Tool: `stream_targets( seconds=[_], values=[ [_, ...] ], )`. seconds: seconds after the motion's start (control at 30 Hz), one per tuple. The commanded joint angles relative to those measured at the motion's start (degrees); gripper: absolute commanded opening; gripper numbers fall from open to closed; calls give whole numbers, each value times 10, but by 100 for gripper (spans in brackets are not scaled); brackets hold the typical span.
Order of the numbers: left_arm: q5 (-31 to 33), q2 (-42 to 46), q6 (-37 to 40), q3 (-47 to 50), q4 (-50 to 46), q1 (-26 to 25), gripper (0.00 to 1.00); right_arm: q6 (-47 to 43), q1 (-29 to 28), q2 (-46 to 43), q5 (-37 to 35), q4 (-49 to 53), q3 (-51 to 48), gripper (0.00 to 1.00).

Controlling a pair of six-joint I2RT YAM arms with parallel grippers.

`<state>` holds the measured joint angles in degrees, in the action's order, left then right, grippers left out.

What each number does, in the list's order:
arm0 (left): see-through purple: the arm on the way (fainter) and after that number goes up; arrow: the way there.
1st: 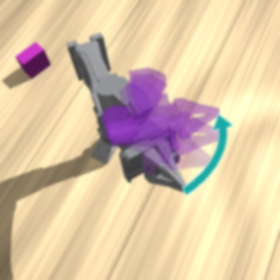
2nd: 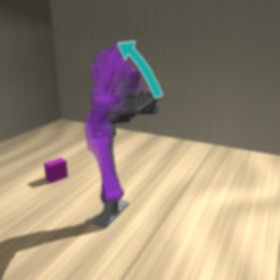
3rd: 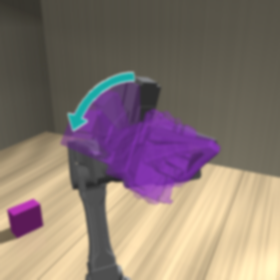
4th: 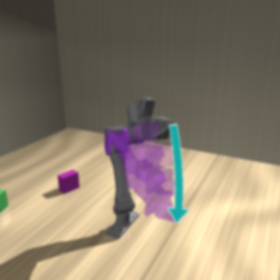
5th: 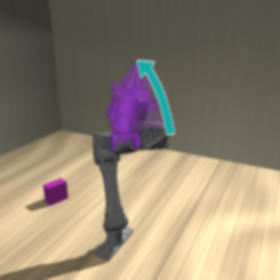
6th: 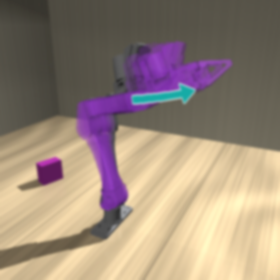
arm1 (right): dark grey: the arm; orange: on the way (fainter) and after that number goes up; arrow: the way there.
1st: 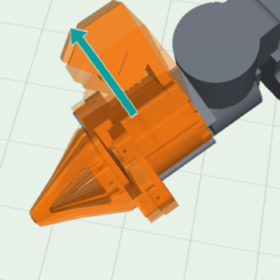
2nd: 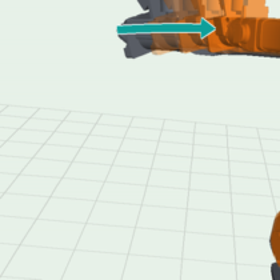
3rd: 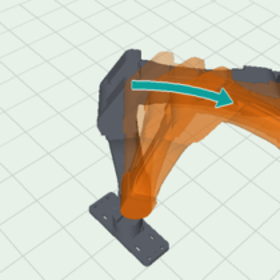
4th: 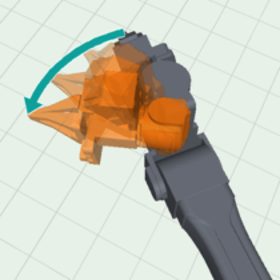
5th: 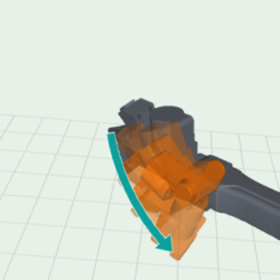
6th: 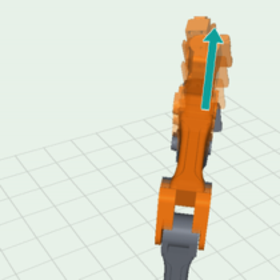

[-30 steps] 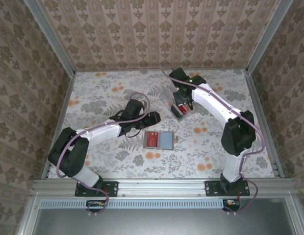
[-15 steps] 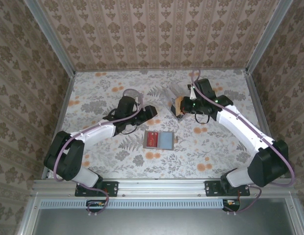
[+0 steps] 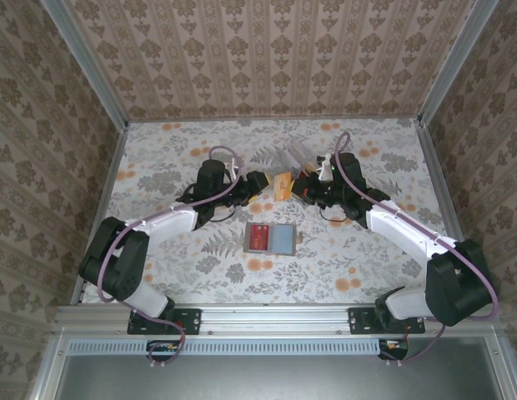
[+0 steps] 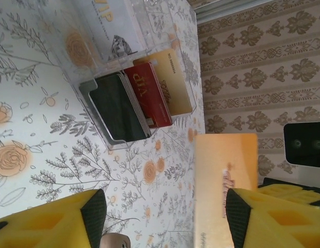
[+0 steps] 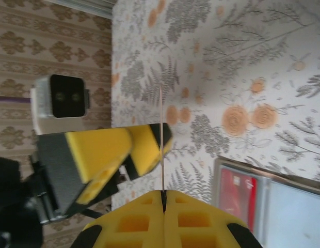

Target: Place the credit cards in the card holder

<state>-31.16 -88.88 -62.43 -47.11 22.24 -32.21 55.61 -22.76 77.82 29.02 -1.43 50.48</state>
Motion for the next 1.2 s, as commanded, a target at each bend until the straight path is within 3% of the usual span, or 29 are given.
stream_targets(
  seconds=[0.0,0.6,1.17],
  values=[
    [-31,-13,-20,0,46,0,60,36,0,3,34,-63,-12,0],
    [-53,-31,-64,10,130,-7,26,56,-1,38,48,-94,-28,1],
    [-50,-23,-60,19,128,-6,12,40,-1,37,31,-62,-30,2]
  ],
)
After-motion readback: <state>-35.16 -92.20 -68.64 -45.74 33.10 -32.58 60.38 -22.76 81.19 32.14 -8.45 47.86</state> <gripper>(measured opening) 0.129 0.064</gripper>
